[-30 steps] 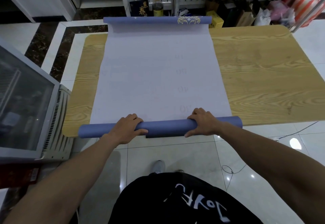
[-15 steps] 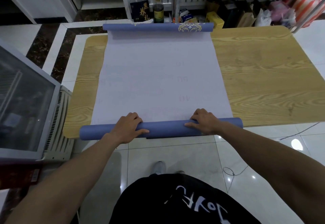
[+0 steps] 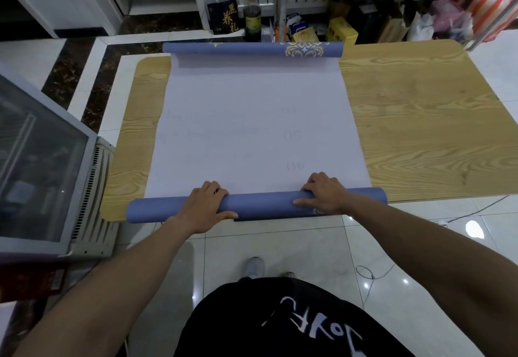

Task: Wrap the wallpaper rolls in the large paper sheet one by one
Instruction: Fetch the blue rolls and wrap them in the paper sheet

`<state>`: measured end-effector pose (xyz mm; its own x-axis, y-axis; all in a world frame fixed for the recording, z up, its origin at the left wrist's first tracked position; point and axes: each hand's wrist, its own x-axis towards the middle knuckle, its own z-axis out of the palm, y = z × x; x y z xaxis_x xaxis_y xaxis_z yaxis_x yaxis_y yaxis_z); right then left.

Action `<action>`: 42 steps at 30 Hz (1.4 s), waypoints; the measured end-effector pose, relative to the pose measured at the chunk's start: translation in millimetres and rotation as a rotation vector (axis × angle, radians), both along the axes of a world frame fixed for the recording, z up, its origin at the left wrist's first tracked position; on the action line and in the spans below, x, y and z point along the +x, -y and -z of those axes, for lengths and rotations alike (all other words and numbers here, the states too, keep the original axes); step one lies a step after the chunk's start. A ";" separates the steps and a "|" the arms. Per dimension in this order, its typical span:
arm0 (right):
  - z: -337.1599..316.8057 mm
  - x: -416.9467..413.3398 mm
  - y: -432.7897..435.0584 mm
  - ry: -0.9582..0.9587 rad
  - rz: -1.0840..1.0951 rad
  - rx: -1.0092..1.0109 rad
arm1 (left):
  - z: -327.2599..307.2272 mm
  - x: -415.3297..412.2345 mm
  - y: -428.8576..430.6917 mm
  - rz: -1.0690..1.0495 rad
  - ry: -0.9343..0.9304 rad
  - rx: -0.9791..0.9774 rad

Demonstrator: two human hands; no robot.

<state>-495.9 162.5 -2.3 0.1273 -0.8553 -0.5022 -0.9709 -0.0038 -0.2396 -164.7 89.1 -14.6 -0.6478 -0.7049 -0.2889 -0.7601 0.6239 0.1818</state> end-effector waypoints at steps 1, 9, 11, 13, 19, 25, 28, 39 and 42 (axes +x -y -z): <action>0.7 0.0 -1.3 0.021 0.009 0.009 | -1.0 -0.4 0.0 -0.001 0.008 0.008; -2.1 0.2 3.9 0.028 0.010 -0.001 | -3.0 -4.1 2.4 -0.069 -0.040 0.019; -0.9 -1.1 5.0 -0.008 -0.018 -0.035 | -1.3 -3.6 4.6 -0.053 -0.053 0.002; -0.1 -1.5 4.3 -0.029 -0.025 -0.013 | -1.8 -2.3 4.9 -0.011 -0.020 0.009; -2.7 0.1 3.8 0.077 0.098 0.000 | -0.2 -2.1 1.1 -0.082 -0.039 0.059; -3.1 1.2 3.8 0.011 -0.005 -0.086 | 2.7 -2.3 5.3 -0.023 -0.037 0.002; 1.7 1.7 5.9 0.000 0.009 -0.055 | 2.2 -0.6 7.3 -0.029 0.003 -0.020; 0.5 3.8 1.4 0.054 0.086 -0.090 | 3.1 0.4 3.5 -0.105 -0.101 0.078; -0.2 2.3 -3.1 0.018 -0.010 -0.101 | 4.7 -0.4 8.7 -0.046 -0.020 -0.013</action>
<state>-493.6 165.6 -2.2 0.1444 -0.8999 -0.4114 -0.9663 -0.0388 -0.2544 -165.2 80.3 -19.3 -0.6199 -0.7378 -0.2671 -0.7845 0.5907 0.1890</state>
